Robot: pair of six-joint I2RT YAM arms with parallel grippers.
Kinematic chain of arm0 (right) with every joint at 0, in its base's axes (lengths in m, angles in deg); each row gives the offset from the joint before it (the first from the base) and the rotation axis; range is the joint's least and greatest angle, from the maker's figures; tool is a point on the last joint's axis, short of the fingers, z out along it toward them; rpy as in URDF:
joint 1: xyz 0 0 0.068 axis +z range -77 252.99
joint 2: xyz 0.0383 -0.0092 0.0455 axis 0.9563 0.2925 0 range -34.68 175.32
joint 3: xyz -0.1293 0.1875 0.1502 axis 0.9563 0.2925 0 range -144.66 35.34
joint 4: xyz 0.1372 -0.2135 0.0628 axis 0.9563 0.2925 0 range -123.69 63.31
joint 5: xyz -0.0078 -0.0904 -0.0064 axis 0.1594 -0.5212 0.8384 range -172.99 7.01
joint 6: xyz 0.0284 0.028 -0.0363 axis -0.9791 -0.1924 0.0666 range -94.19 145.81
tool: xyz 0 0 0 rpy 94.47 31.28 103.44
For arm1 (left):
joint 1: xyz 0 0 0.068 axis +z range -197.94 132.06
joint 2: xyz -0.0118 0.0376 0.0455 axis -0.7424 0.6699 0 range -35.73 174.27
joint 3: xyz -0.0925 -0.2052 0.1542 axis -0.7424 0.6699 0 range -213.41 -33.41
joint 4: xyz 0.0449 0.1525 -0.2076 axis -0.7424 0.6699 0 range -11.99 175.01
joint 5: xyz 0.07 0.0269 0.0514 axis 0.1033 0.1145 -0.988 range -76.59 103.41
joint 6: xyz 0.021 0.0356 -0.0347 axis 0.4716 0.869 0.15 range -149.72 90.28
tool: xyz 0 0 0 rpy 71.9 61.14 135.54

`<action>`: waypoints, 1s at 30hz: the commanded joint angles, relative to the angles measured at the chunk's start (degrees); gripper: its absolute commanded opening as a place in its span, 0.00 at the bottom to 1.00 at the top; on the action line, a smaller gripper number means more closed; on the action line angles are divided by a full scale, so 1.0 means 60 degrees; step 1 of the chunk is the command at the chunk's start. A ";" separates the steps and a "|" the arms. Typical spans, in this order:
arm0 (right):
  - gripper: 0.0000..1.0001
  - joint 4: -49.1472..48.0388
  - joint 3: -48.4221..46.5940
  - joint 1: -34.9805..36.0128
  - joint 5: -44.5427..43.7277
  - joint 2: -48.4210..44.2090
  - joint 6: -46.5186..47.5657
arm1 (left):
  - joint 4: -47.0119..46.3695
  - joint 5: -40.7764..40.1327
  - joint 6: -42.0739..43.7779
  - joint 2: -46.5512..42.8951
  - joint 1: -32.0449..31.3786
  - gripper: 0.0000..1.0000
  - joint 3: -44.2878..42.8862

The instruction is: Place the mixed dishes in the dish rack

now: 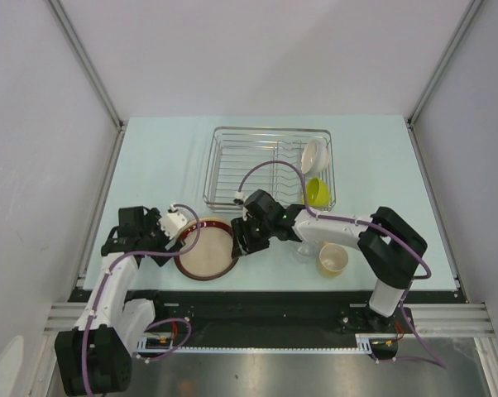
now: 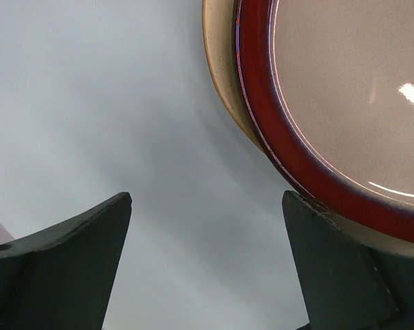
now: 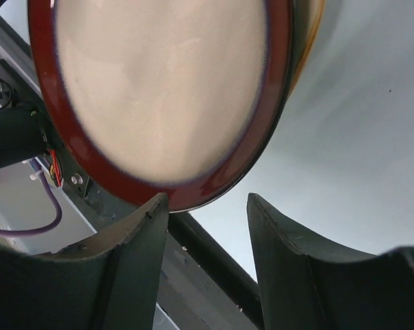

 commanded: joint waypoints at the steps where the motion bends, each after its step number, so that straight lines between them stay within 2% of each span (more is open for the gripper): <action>1: 0.53 -0.0590 -0.0021 -0.0107 0.0135 0.0320 -0.0188 | -0.0582 0.0393 -0.0296 0.0268 0.0069 0.96 -0.0169; 16: 0.46 -0.1336 -0.0021 -0.0078 -0.0041 0.0525 -0.0539 | -0.0671 0.0364 -0.0501 0.0459 -0.0356 0.97 -0.0389; 22: 0.43 -0.1585 -0.0035 -0.0049 0.0018 0.0614 -0.0656 | -0.0685 0.0130 -0.0867 0.0372 -0.0854 0.96 -0.0418; 25: 0.42 -0.1674 -0.0035 -0.0049 0.0018 0.0614 -0.0715 | -0.0773 -0.0031 -0.1043 0.0386 -0.1541 0.97 -0.0389; 30: 0.41 -0.1908 -0.0036 -0.0049 -0.0026 0.0614 -0.0817 | -0.0993 -0.0178 -0.1248 0.0678 -0.1850 0.97 -0.0316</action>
